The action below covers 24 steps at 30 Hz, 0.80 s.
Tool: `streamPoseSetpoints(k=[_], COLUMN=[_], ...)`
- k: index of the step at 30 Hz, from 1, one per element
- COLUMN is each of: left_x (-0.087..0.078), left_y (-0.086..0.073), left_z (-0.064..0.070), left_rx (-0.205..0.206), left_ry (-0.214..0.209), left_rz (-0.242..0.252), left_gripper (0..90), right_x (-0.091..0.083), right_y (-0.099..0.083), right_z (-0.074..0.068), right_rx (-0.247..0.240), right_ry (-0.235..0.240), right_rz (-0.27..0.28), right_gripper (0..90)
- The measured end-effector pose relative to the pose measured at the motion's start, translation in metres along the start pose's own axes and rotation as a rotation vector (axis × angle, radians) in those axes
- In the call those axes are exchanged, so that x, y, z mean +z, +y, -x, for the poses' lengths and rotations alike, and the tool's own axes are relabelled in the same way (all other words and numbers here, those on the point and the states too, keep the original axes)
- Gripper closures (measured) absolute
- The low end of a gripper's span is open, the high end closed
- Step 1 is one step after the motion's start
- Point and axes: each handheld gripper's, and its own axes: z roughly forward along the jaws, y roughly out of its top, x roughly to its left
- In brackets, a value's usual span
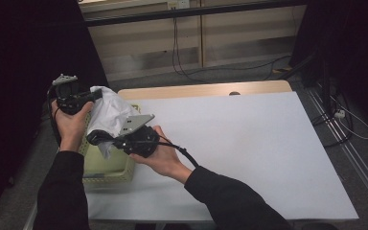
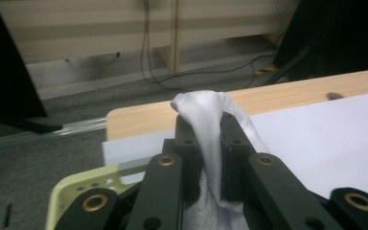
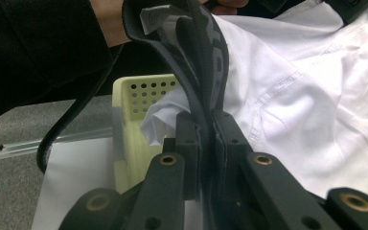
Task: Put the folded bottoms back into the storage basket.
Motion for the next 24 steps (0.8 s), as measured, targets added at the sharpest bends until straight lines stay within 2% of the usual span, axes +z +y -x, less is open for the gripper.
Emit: streamPoseSetpoints(k=[4,9,13,19,21,22,24], left_x=[0.001,0.000,0.001,0.003,0.005,0.006,0.007], left_y=[-0.002,-0.004,-0.006,-0.011,-0.013,-0.016,-0.018], left_z=[-0.006,-0.011,-0.015,-0.023,-0.026,-0.028,-0.029], left_rx=[0.011,0.005,0.020,0.018,0.018,0.032,0.026], left_ry=[0.004,0.009,0.017,0.026,0.025,0.022,0.026], left_rz=[-0.003,0.000,-0.019,-0.022,-0.026,-0.032,-0.035], left_gripper=[81.5,81.4,81.4,81.4,81.4,81.4,81.3], right_x=[0.009,0.018,0.028,0.040,0.045,0.050,0.053], right_y=[0.001,0.002,0.003,0.003,0.002,0.001,0.000], right_z=[-0.002,-0.005,-0.009,-0.012,-0.012,-0.014,-0.015], right_rx=[0.006,0.013,0.013,0.014,0.019,0.024,0.015], right_ry=[0.004,0.001,-0.001,-0.006,-0.006,-0.006,-0.007], right_rz=[-0.002,-0.004,-0.014,-0.022,-0.032,-0.042,-0.049], right_gripper=[82.4,82.4,82.3,82.3,82.3,82.3,82.3])
